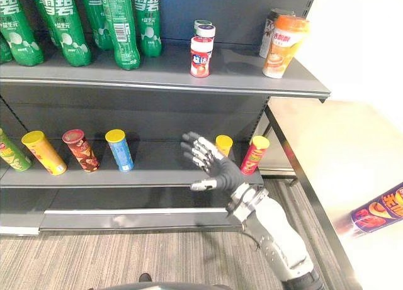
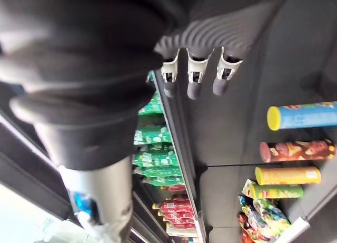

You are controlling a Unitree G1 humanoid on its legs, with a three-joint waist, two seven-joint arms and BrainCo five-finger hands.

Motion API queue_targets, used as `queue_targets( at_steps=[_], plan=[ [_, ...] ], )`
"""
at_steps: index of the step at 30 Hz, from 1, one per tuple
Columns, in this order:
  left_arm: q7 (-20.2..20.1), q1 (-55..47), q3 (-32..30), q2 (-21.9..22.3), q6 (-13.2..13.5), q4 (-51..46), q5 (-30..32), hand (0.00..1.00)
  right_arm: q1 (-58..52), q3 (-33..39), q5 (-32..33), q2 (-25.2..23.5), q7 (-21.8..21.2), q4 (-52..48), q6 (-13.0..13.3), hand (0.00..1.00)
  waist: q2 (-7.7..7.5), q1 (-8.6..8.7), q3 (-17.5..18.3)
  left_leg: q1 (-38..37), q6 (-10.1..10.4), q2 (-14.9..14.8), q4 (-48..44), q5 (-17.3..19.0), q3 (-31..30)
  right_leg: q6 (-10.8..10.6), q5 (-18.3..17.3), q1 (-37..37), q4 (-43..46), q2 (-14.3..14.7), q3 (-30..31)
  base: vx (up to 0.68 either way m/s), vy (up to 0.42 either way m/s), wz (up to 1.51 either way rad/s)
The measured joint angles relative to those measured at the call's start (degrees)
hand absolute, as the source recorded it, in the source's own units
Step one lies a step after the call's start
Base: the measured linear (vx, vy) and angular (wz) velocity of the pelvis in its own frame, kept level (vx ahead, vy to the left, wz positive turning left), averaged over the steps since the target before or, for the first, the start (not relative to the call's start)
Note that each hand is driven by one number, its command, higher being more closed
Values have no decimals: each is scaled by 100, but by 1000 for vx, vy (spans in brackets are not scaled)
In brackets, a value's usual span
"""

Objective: Put the gum and the chips on the shelf.

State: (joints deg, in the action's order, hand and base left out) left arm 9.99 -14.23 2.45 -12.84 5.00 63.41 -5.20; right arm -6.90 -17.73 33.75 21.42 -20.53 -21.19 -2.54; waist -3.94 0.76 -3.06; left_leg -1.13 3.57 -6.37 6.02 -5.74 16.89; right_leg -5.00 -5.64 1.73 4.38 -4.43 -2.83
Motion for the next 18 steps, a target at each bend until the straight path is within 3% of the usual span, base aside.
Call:
queue_targets(
  at_steps=[3, 5, 7, 10, 11, 14, 18],
  plan=[
    [73, -11, 42, -3, -10, 40, -143, 0, -299, -716, -279, -286, 65, 1078, 87, 0, -28, 25, 21, -1, -10, 14, 0, 11, 3, 0, -1, 9, -16, -12, -1, 50, 11, 0],
    [94, 21, 211, -16, -20, 41, -144, 0, -351, -1017, -929, -614, 297, 2857, 158, 0, 14, 25, 17, 1, -36, 59, 0, 30, -8, -2, -2, 17, -17, -54, -19, 38, 28, 6],
    [94, 68, 238, 24, -59, 36, -144, 0, -339, -940, -1146, -796, 548, 4358, 161, 0, 76, 25, 6, -10, -66, 118, 0, 52, -25, -26, -17, 60, -27, -112, -58, 50, 53, 10],
    [93, 68, 236, 62, -93, 36, -147, 0, -335, -498, -1404, -1020, 828, 5926, 198, 0, 122, 43, -2, -18, -90, 165, 0, 72, -47, -52, -34, 85, -27, -162, -116, 51, 36, 7],
    [93, 73, 228, 73, -154, 36, -153, 0, -326, -23, -1529, -1182, 954, 6596, 250, 0, 139, 56, -15, -23, -94, 185, 0, 79, -76, -64, -46, 117, -28, -184, -145, 66, 17, 5],
    [93, 110, 215, 99, -262, 51, -320, 0, 124, 833, -2072, -1457, 1323, 7864, 571, 0, 150, 67, -38, -163, -86, 217, 0, 104, -144, -82, -80, 271, -51, -208, -192, 56, 8, 8],
    [84, 185, 157, 193, -392, 257, -723, 0, 348, 1619, -2200, -1536, 1909, 8530, 454, 0, 180, 34, -61, -283, -110, 312, 1, 146, -256, -118, -172, 475, -47, -297, -353, 53, 14, 22]
  ],
)
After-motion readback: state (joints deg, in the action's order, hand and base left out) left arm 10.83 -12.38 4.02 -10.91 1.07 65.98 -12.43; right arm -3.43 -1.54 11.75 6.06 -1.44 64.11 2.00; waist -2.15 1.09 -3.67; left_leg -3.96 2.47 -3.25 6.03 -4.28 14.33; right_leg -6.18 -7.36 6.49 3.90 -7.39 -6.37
